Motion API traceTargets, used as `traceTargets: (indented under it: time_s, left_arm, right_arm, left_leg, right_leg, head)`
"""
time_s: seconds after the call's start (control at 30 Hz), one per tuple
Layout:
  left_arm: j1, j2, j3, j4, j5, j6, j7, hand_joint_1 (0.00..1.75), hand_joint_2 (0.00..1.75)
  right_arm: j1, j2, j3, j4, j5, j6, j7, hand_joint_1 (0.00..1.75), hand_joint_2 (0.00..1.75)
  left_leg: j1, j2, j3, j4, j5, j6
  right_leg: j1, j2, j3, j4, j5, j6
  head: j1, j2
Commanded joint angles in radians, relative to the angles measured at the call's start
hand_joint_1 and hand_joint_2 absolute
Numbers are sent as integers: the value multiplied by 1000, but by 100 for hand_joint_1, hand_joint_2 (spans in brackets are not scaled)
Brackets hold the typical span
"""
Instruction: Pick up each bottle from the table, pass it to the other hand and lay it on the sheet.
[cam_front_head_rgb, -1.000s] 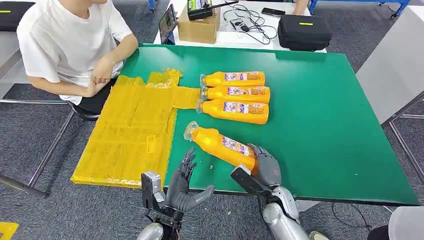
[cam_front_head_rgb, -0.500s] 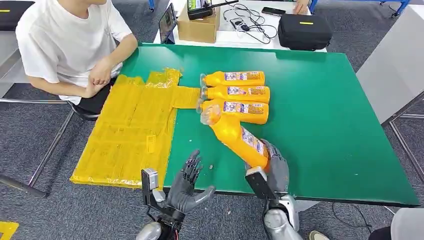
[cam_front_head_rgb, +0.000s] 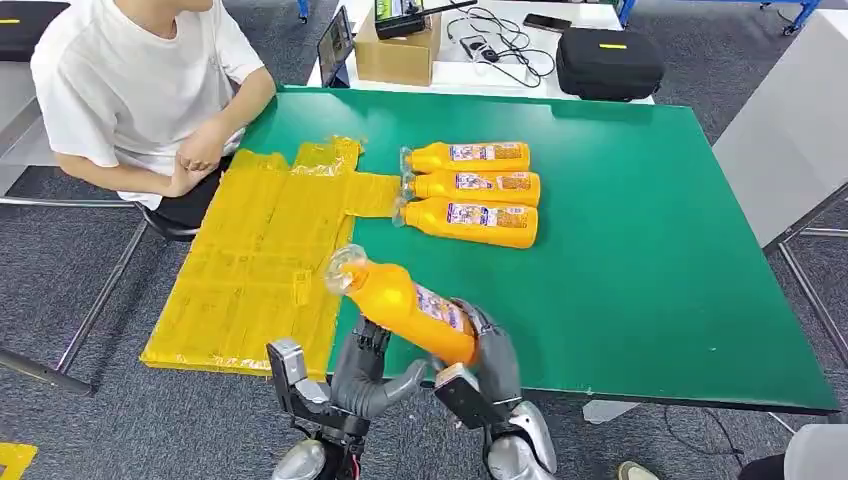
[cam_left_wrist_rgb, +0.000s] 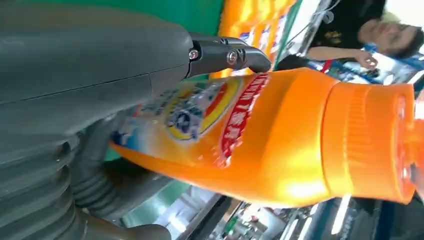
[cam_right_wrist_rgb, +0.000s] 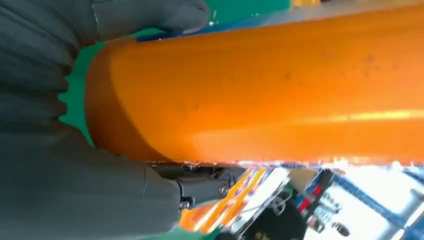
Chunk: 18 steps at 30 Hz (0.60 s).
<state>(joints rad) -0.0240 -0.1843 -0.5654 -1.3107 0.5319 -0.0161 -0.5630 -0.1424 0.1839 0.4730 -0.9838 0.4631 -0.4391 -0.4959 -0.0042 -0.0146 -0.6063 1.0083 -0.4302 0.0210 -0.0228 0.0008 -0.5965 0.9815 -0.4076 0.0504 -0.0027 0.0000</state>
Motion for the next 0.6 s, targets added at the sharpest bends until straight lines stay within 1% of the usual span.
traceTargets:
  time_s: [0.03, 0.17, 0.27, 0.33, 0.43, 0.53, 0.6]
  left_arm:
    - [-66, 4, -45, 16, -32, 62, -48, 0, 175]
    - [-66, 3, -45, 19, -12, 59, -37, 0, 175]
    - [-75, 9, -59, 34, 16, 41, -5, 0, 175]
    - [-80, 5, -56, 54, 19, 56, -7, 0, 175]
    - [-86, 4, -50, 67, 43, 47, 4, 0, 175]
    - [-83, 29, -80, 50, 21, -26, -9, 0, 175]
    - [-77, 28, -71, 46, 45, -67, 3, 0, 175]
  right_arm:
    - [-48, 4, 101, 120, -20, 8, -32, 175, 175]
    - [-52, 5, 98, 129, -28, 9, -27, 175, 175]
    - [-60, 6, 104, 141, -31, -7, -54, 175, 175]
    - [-63, 3, 125, 129, -12, -22, -61, 175, 175]
    - [-60, 1, 153, 116, -14, 12, -53, 175, 175]
    - [-52, 1, 189, 131, 0, 16, -61, 175, 175]
    - [-54, -1, 200, 156, 8, -2, -72, 175, 175]
  left_leg:
    - [1, 0, 2, 0, -1, -1]
    - [0, 1, 2, -1, -1, -1]
    - [1, 1, 3, 0, -1, -1]
    - [1, 1, 4, 0, -2, -2]
    - [1, 1, 3, 0, -1, -1]
    - [1, 1, 3, -1, -1, -1]
    - [1, 1, 3, -1, -1, -1]
  right_leg:
    - [1, -1, 3, 0, -1, -2]
    - [1, 0, 2, -1, 0, -2]
    - [2, 0, 4, -1, -1, -2]
    - [2, 0, 4, -1, -1, -3]
    - [1, 0, 3, -1, -1, -2]
    - [1, 0, 3, -1, -1, -2]
    - [1, 0, 4, -1, -1, -2]
  head:
    - [0, 0]
    - [0, 0]
    - [0, 0]
    - [0, 0]
    - [0, 0]
    - [0, 0]
    - [0, 0]
